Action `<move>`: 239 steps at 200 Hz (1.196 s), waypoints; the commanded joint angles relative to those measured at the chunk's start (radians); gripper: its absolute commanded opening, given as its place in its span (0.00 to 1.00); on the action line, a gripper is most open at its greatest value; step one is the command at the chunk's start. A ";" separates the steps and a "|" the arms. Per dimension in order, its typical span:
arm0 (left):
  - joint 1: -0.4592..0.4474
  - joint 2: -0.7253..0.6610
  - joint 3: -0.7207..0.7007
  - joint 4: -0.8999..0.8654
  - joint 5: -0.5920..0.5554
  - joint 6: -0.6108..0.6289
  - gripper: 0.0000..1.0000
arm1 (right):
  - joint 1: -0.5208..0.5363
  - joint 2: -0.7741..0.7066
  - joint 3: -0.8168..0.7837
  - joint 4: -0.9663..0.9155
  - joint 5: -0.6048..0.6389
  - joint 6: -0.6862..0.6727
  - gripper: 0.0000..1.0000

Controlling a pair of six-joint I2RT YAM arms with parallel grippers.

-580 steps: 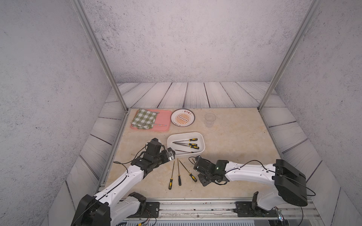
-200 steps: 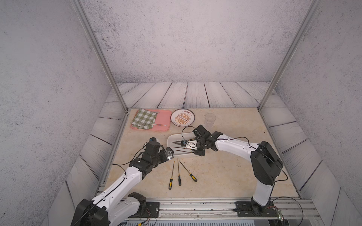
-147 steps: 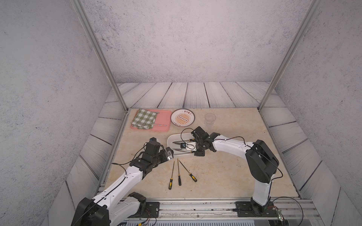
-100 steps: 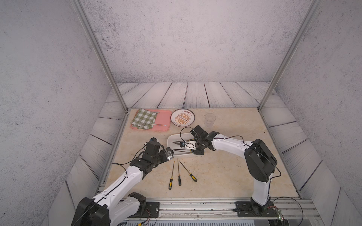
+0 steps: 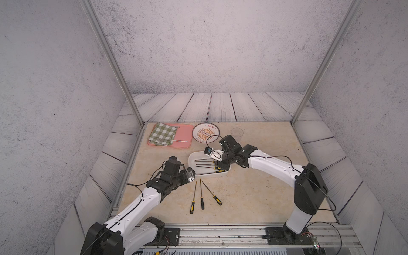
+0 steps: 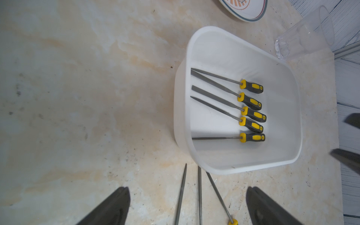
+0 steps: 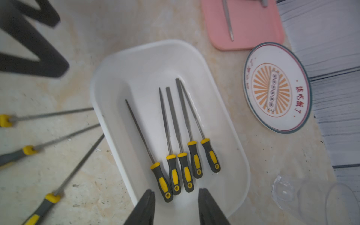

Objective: Put the file tool into the storage box
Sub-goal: Place the file tool in the storage box, then pick up the file tool from the center of the board.

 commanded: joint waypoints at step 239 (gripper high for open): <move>0.007 -0.139 -0.084 -0.003 -0.087 -0.052 0.98 | 0.366 -0.067 -0.483 0.196 0.157 0.729 0.46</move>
